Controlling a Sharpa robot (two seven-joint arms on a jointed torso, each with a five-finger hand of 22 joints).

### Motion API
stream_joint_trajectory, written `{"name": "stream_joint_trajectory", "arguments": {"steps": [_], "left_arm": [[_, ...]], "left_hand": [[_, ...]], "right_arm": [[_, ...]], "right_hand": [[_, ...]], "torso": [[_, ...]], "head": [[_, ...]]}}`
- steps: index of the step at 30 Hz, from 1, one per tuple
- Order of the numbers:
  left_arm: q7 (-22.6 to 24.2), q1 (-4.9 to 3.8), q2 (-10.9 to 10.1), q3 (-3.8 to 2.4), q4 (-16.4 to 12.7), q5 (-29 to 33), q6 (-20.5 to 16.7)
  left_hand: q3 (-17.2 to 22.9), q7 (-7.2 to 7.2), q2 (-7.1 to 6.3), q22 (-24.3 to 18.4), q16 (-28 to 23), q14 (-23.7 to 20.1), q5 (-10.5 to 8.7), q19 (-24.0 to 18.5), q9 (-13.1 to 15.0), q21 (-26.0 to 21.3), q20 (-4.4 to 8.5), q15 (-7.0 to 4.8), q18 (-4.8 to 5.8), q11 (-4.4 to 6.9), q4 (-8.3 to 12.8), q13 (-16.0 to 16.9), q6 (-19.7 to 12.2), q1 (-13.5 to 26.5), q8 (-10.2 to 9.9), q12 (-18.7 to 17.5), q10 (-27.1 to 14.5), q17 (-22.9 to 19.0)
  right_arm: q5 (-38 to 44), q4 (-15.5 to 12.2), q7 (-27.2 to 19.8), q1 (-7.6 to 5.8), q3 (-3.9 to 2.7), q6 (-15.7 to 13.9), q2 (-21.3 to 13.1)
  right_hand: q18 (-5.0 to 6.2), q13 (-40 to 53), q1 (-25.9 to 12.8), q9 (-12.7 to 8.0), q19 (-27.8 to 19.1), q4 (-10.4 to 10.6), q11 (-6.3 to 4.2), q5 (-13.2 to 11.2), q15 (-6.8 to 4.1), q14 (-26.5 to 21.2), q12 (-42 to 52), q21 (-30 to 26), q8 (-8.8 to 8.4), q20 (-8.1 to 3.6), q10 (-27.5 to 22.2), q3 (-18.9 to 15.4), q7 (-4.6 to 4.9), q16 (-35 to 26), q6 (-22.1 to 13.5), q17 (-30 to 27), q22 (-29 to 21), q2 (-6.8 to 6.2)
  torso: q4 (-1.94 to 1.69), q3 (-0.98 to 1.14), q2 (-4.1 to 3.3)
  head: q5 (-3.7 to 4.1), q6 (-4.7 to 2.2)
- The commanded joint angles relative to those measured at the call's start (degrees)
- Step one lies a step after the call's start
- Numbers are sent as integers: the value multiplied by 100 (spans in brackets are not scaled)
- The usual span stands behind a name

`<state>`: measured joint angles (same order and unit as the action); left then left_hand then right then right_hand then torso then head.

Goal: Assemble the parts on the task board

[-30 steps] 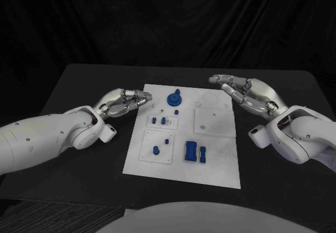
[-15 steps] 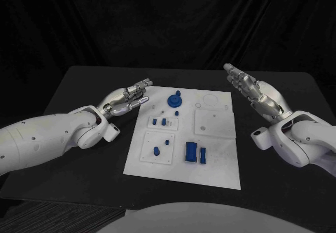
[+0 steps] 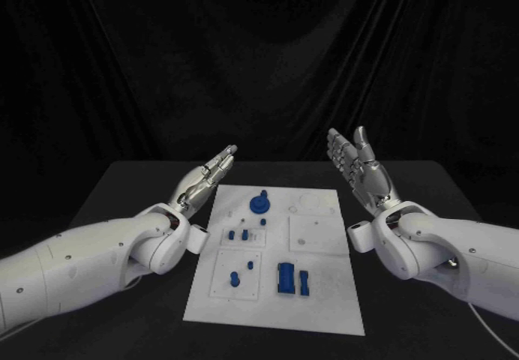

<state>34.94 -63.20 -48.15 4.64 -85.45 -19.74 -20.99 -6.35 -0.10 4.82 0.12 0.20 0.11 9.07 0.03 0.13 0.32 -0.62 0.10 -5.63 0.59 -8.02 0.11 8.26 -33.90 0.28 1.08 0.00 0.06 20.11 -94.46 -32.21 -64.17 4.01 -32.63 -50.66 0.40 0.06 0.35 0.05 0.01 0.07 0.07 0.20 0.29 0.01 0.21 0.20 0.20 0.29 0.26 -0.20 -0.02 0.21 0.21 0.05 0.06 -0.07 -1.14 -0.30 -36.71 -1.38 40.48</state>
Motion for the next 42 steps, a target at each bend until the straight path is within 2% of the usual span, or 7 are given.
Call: {"name": "stream_joint_trajectory", "arguments": {"steps": [1, 7, 8, 10, 11, 12, 42], "left_arm": [[-283, 103, 116, -135, -167, 1141, -1328], [-445, 243, 277, -365, -366, 1725, -2018], [-472, 266, 303, -403, -398, 1819, -2129], [-496, 287, 327, -438, -428, 1908, -2235], [-505, 295, 336, -450, -438, 1938, -2271], [-511, 300, 342, -458, -446, 1959, -2296], [-515, 303, 346, -464, -451, 1974, -2313]], "left_hand": [[212, 10, -482, -12, -20, -11, -298, -3, -13, -32, 62, -10, 563, -59, 262, -11, -275, 1111, -28, -108, 0, -6], [635, 10, -482, -12, -20, -11, -422, -3, -13, -32, 62, -10, 563, -59, 382, -11, -373, 1574, -28, -108, 0, -6], [635, 10, -482, -12, -20, -11, -446, -3, -13, -32, 62, -10, 563, -59, 802, -11, -390, 1675, -28, -108, 0, -6], [635, 10, -482, -12, -20, -11, -485, -3, -13, -32, 62, -10, 563, -59, 802, -11, -424, 1809, -28, -108, 0, -6], [635, 10, -482, -12, -20, -11, -501, -3, -13, -32, 62, -10, 563, -59, 802, -11, -826, 1871, -28, -108, 0, -6], [635, 10, -482, -12, -20, -11, -907, -3, -13, -32, 62, -10, 563, -59, 802, -11, -826, 1934, -28, -108, 0, -6], [635, 10, -482, -12, -20, -11, -907, -3, -13, -32, 62, -10, 563, -59, 802, -11, -826, 3390, -28, -108, 0, -6]], "right_arm": [[-1241, 172, 171, 150, -130, -750, 204], [-1828, 384, 225, 341, -337, -1054, 503], [-1913, 415, 232, 369, -367, -1098, 547], [-1984, 441, 239, 392, -392, -1135, 583], [-2003, 447, 241, 398, -399, -1145, 593], [-2011, 450, 241, 401, -401, -1149, 597], [-2011, 450, 241, 401, -401, -1149, 597]], "right_hand": [[-40, -6, -35, -5, -1, -7, -7, -20, -29, -1, -21, -20, -20, -29, -26, 20, 2, -21, -21, -5, -6, 7], [-40, -6, -35, -5, -1, -7, -7, -20, -29, -1, -21, -20, -20, -29, -26, 20, 2, -21, -21, -5, -6, 7], [-40, -6, -35, -5, -1, -7, -7, -20, -29, -1, -21, -20, -20, -29, -26, 20, 2, -21, -21, -5, -6, 7], [-40, -6, -35, -5, -1, -7, -7, -20, -29, -1, -21, -20, -20, -29, -26, 20, 2, -21, -21, -5, -6, 7], [-40, -6, -35, -5, -1, -7, -7, -20, -29, -1, -21, -20, -20, -29, -26, 20, 2, -21, -21, -5, -6, 7], [-40, -6, -35, -5, -1, -7, -7, -20, -29, -1, -21, -20, -20, -29, -26, 20, 2, -21, -21, -5, -6, 7], [-40, -6, -35, -5, -1, -7, -7, -20, -29, -1, -21, -20, -20, -29, -26, 20, 2, -21, -21, -5, -6, 7]], "torso": [[71, 18, 347], [107, 28, 518], [111, 29, 539], [114, 30, 552], [114, 30, 553], [114, 30, 553], [114, 30, 553]], "head": [[75, -320], [127, -561], [134, -591], [138, -609], [138, -610], [138, -610], [138, -610]]}}
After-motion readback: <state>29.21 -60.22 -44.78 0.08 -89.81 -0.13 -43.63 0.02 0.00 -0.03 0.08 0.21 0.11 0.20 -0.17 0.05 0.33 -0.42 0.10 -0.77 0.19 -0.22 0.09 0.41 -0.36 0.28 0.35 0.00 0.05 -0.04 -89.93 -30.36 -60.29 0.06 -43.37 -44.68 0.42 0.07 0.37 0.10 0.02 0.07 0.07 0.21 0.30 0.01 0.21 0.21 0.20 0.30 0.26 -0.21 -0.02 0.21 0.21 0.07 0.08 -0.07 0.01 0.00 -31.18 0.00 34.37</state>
